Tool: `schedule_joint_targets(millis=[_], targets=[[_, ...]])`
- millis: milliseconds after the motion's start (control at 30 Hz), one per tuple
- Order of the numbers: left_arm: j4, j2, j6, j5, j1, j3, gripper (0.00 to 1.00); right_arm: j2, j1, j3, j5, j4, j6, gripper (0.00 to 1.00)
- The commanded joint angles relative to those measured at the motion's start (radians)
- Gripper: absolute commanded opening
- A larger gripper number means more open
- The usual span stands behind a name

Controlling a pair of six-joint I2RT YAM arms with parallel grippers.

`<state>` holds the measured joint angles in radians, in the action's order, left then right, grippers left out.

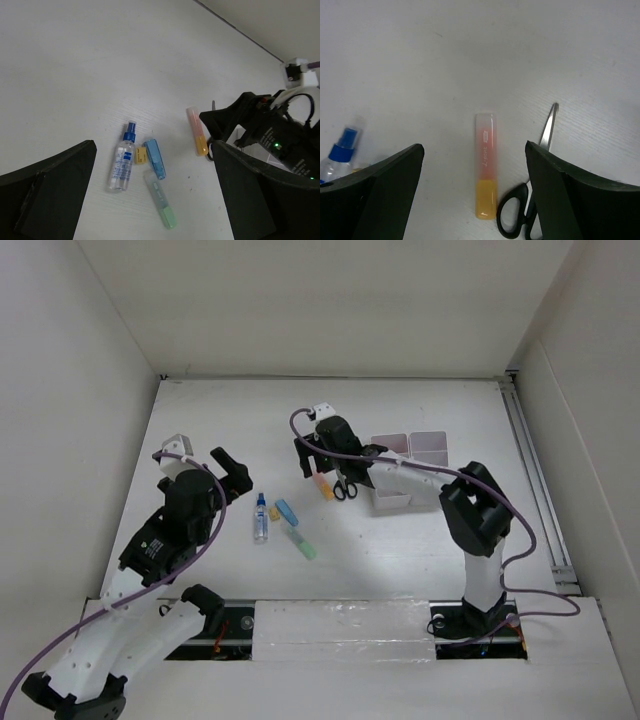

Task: Sort the stationery into containers
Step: Pick up the pen from the center of the board.

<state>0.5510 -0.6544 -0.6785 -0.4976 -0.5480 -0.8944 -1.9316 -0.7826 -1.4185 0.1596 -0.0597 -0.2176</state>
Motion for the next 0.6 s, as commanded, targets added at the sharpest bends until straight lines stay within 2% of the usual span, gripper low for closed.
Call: schedule_joint_targets(millis=[0, 233, 367, 500, 533, 567], targets=[[-0.023, 0.013, 0.008, -0.004, -0.001, -0.029, 1.0, -0.024, -0.006, -0.005, -0.045, -0.032, -0.012, 0.88], [-0.023, 0.013, 0.017, 0.007, -0.001, -0.029, 1.0, -0.086, -0.015, -0.014, -0.077, -0.088, -0.022, 0.82], [-0.023, 0.013, 0.017, 0.007, -0.001, -0.029, 1.0, -0.127, -0.049, -0.014, 0.007, -0.131, -0.022, 0.78], [-0.023, 0.022, 0.017, 0.016, -0.001, -0.029, 1.0, -0.151, -0.027, -0.023, -0.044, -0.158, -0.031, 0.74], [-0.023, 0.022, 0.017, 0.016, -0.001, -0.029, 1.0, -0.152, -0.027, -0.033, -0.057, -0.158, -0.031, 0.63], [-0.023, 0.032, 0.017, 0.016, -0.001, -0.029, 1.0, -0.161, -0.018, -0.033, -0.066, -0.17, -0.031, 0.59]])
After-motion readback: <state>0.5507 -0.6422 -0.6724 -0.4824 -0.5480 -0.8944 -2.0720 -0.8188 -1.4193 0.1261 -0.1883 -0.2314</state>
